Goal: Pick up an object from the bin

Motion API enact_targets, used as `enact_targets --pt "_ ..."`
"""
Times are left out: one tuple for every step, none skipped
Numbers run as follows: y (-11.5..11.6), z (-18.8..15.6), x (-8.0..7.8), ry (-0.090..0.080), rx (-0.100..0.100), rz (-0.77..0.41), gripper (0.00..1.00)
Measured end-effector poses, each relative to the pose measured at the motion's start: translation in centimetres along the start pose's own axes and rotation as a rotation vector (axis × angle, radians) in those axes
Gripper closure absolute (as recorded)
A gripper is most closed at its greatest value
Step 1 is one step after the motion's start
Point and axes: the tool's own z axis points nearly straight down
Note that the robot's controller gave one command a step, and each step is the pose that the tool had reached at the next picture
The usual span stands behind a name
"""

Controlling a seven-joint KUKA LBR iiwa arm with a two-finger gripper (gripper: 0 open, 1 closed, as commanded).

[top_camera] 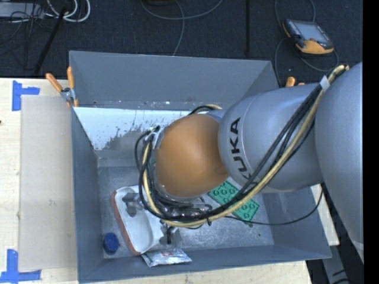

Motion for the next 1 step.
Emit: enact_targets --pt "-0.34 6.62 1.45 0.005 -0.002 -0.334 0.0"
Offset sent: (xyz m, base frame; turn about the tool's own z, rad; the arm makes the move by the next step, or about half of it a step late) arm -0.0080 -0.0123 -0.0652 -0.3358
